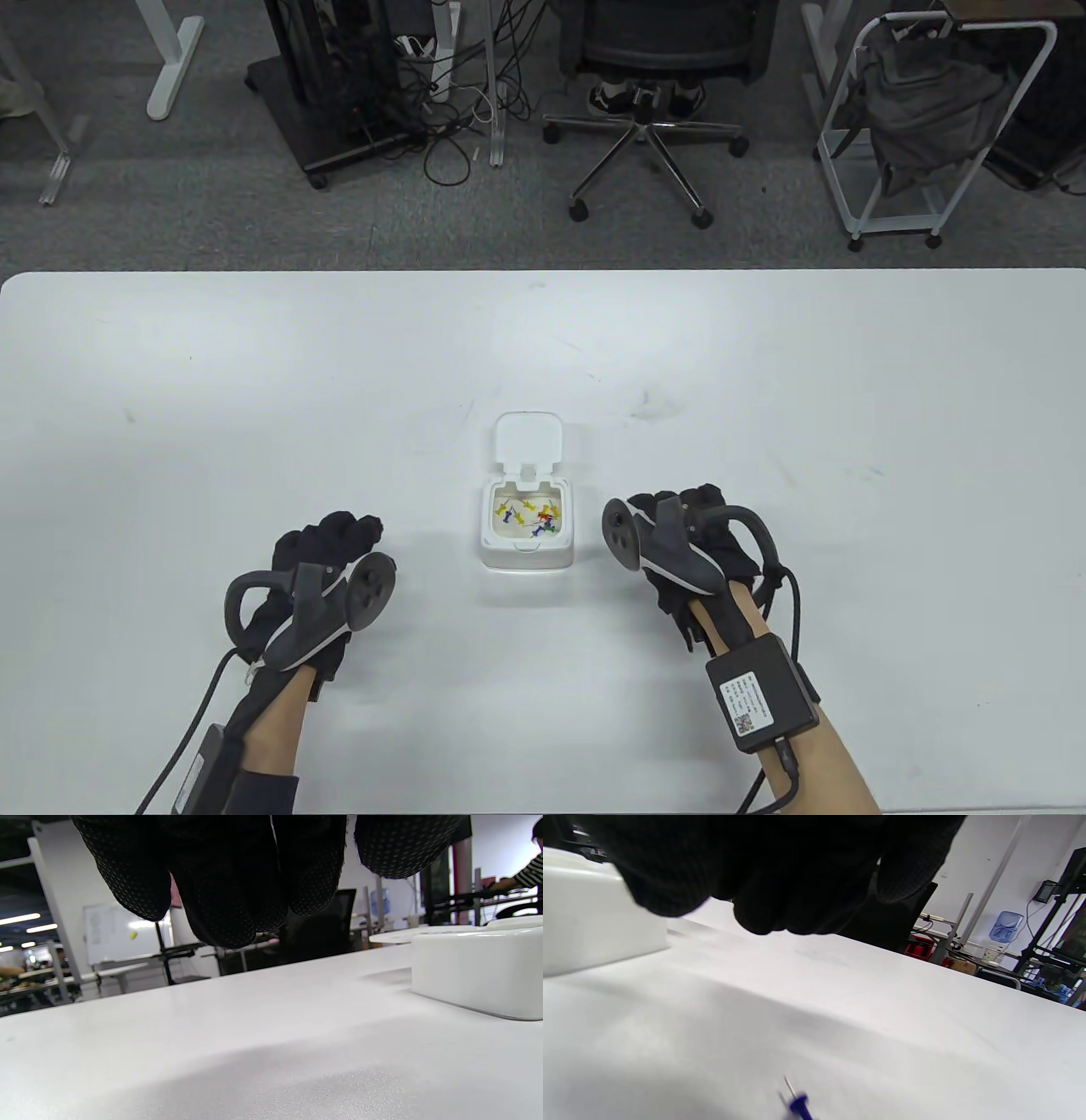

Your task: Press to open box and store push pins

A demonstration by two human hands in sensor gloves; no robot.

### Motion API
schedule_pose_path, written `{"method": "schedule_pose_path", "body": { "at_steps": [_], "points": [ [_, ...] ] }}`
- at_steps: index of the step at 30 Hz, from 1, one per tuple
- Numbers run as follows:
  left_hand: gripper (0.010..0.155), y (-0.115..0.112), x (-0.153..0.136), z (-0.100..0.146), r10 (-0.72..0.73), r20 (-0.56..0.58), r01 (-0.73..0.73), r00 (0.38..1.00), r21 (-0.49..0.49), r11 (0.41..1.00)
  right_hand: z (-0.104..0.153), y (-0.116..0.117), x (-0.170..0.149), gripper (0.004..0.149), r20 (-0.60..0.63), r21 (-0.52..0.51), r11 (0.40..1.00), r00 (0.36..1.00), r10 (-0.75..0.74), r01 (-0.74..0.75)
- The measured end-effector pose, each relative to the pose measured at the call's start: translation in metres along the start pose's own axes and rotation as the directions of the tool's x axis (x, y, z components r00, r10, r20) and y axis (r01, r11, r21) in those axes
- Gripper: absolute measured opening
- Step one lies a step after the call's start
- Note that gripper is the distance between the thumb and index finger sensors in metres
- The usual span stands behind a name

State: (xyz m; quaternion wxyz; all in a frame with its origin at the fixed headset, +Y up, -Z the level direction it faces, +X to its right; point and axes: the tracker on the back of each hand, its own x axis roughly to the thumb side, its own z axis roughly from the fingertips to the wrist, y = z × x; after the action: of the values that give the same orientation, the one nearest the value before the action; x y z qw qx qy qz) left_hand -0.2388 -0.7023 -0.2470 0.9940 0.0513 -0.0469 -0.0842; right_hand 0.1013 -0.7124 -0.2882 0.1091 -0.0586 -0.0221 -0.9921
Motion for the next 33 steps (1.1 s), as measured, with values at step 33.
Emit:
{"method": "schedule_pose_path", "body": {
  "at_steps": [33],
  "points": [
    [0.056,-0.002,-0.004,0.003,-0.014,-0.022,0.014,1.000,-0.003,1.000,0.016,0.058,-0.022,0.046,-0.130,0.054,0.999,0.991,0.016,-0.009]
  ]
}}
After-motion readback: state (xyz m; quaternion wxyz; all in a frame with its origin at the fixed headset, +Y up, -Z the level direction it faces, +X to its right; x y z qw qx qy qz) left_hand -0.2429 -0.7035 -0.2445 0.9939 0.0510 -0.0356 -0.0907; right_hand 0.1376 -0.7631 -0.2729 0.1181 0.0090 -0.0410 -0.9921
